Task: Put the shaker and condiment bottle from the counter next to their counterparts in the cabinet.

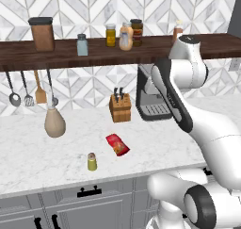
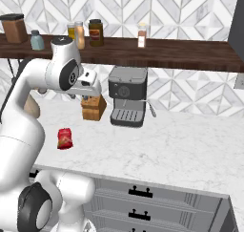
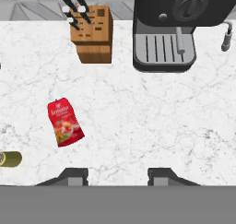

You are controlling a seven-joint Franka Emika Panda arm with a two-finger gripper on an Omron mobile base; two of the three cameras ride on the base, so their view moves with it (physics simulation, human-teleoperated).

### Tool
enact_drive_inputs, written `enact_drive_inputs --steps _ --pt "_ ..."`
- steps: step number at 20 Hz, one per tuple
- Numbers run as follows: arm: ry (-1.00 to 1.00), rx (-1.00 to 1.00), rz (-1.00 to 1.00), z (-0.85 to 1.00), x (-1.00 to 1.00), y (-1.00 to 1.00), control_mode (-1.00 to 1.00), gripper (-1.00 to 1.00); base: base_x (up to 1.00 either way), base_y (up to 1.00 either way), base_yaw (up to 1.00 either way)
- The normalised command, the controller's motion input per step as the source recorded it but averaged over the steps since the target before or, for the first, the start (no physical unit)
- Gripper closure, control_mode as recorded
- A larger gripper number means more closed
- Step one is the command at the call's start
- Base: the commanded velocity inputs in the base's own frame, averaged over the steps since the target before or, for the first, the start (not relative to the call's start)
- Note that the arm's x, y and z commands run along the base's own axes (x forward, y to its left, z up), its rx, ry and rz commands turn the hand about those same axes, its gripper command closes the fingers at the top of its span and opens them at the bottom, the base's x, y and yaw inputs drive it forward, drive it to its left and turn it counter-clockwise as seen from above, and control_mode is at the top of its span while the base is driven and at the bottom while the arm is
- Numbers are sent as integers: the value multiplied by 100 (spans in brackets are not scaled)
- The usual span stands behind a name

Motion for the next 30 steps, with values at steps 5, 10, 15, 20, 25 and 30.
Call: enact_drive_inputs --steps 5,10,15,20,25,30 --pt "0 0 0 -1 -4 5 -100 -100 0 0 0" --pt "0 0 0 -1 -7 9 -100 -100 0 0 0" --pt "0 0 0 -4 -7 16 -100 -100 0 0 0" --pt "0 0 0 -6 -10 20 -100 -100 0 0 0" --pt "0 0 3 -6 -14 23 -100 -100 0 0 0" --pt "0 0 7 -10 -13 31 -100 -100 0 0 0"
